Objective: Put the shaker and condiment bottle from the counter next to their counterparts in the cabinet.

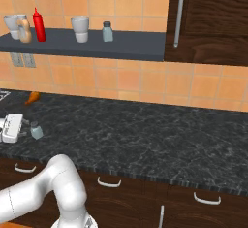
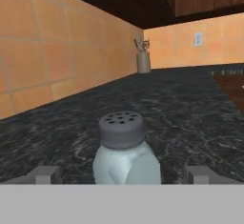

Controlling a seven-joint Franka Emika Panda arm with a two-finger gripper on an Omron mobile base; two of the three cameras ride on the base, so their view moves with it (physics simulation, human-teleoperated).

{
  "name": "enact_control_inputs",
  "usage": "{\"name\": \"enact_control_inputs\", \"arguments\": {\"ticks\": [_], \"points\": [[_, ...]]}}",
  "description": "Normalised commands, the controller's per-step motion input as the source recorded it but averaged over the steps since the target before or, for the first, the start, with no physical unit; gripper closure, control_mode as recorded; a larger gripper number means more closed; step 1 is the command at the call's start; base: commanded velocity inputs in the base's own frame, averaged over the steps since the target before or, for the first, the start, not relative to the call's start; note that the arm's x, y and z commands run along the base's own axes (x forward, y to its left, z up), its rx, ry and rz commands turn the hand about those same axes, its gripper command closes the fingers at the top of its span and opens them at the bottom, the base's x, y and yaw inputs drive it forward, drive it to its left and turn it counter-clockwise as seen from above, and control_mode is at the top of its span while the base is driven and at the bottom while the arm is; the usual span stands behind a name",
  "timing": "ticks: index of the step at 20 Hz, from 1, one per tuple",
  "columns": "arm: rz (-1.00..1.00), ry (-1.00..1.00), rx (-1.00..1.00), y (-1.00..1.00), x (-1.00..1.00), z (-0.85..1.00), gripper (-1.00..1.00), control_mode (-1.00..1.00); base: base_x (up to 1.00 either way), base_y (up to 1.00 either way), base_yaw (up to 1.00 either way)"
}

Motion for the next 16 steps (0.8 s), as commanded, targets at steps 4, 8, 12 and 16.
{"name": "enact_control_inputs", "arguments": {"ticks": [4, 8, 12, 16], "points": [[0.00, 0.00, 0.06, -0.04, 0.02, -0.07, -1.00, -1.00, 0.00, 0.00, 0.00], [0.00, 0.00, 0.09, -0.07, 0.00, 0.00, -1.00, -1.00, 0.00, 0.00, 0.00], [0.00, 0.01, 0.08, -0.05, 0.03, -0.04, -1.00, -1.00, 0.00, 0.00, 0.00], [0.00, 0.10, 0.07, -0.03, 0.00, -0.02, -1.00, -1.00, 0.00, 0.00, 0.00]]}}
